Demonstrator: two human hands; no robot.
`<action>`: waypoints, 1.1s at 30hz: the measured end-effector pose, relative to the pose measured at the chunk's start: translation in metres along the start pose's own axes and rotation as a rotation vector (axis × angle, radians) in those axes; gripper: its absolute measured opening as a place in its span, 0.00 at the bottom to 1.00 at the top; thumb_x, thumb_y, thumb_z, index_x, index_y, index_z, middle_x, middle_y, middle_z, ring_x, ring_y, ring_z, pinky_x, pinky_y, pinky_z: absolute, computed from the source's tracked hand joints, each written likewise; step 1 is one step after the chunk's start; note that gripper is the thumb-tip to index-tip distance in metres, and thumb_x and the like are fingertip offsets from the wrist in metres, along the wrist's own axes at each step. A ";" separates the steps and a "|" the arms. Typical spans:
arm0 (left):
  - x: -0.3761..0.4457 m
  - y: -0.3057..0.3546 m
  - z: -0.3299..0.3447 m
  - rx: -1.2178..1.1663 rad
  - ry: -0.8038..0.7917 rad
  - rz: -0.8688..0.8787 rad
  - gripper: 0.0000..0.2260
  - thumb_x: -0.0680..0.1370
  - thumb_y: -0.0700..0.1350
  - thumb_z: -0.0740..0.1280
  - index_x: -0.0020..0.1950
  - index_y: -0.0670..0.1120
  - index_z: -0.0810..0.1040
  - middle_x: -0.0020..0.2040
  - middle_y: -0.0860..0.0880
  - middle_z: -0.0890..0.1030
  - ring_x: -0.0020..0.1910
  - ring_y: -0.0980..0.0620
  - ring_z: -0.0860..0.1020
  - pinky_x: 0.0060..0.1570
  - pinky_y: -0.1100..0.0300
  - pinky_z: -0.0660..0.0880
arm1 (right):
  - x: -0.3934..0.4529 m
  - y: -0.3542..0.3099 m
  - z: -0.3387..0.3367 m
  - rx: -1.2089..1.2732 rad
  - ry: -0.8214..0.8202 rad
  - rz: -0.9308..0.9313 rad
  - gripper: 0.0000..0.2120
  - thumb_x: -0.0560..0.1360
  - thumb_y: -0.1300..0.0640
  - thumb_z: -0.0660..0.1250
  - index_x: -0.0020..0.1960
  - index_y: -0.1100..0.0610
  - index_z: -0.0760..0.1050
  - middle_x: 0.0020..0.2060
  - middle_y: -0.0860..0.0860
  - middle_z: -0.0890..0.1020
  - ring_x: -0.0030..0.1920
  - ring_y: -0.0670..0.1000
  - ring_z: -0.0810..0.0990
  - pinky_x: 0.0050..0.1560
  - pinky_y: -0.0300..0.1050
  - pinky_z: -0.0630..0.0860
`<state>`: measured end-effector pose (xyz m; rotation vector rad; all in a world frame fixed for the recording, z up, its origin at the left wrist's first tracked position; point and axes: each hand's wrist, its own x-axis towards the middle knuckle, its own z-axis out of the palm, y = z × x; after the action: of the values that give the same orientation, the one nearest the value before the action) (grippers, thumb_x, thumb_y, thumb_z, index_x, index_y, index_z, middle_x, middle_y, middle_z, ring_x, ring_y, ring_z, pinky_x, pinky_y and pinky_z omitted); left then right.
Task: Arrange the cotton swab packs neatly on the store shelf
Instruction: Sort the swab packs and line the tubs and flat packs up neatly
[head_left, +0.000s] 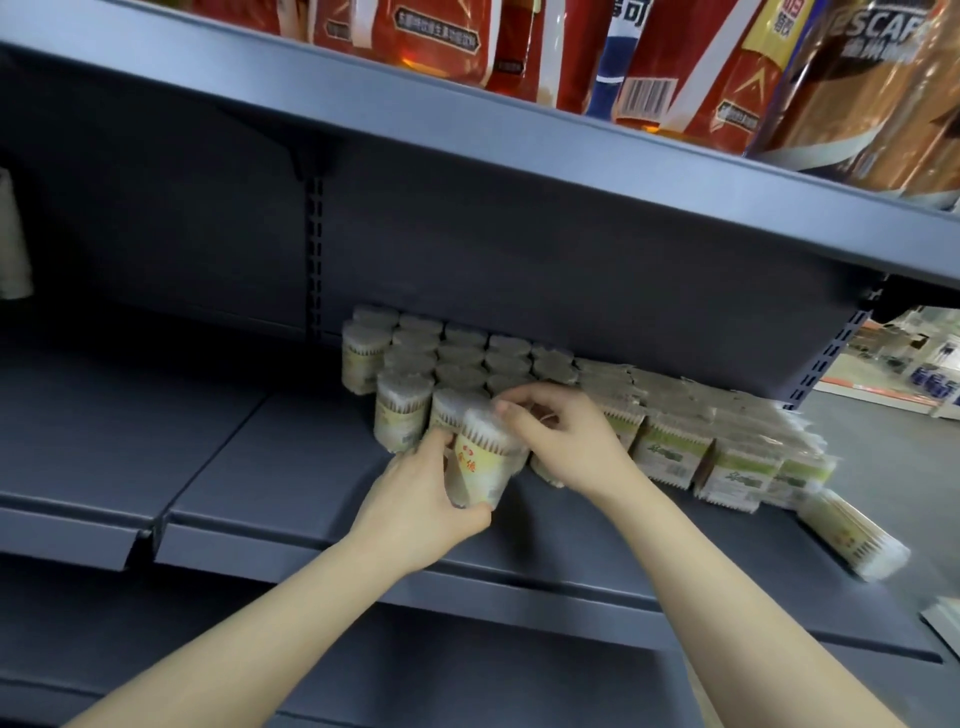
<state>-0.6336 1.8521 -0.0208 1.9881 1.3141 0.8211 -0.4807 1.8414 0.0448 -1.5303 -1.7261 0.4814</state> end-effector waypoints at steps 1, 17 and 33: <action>0.000 -0.004 -0.002 -0.016 0.006 -0.013 0.24 0.65 0.54 0.71 0.57 0.53 0.67 0.51 0.55 0.76 0.51 0.54 0.75 0.48 0.54 0.76 | 0.002 -0.003 0.004 0.003 -0.001 -0.010 0.04 0.75 0.54 0.65 0.44 0.49 0.78 0.39 0.44 0.81 0.39 0.44 0.77 0.40 0.37 0.71; -0.004 -0.067 -0.056 0.124 0.216 -0.217 0.22 0.67 0.51 0.71 0.56 0.49 0.67 0.51 0.52 0.75 0.53 0.50 0.74 0.50 0.55 0.70 | 0.042 -0.012 0.056 -0.117 0.093 -0.091 0.12 0.72 0.64 0.62 0.52 0.58 0.80 0.49 0.54 0.81 0.51 0.53 0.78 0.50 0.44 0.72; 0.009 -0.084 -0.066 0.286 0.436 0.295 0.23 0.71 0.55 0.59 0.65 0.50 0.74 0.62 0.53 0.75 0.61 0.53 0.66 0.57 0.53 0.66 | 0.076 -0.008 0.070 -0.297 0.003 -0.103 0.17 0.74 0.64 0.59 0.62 0.58 0.74 0.60 0.54 0.76 0.62 0.54 0.72 0.59 0.42 0.67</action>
<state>-0.7283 1.8976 -0.0427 2.3560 1.4586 1.3280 -0.5369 1.9263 0.0282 -1.6318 -1.9283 0.1747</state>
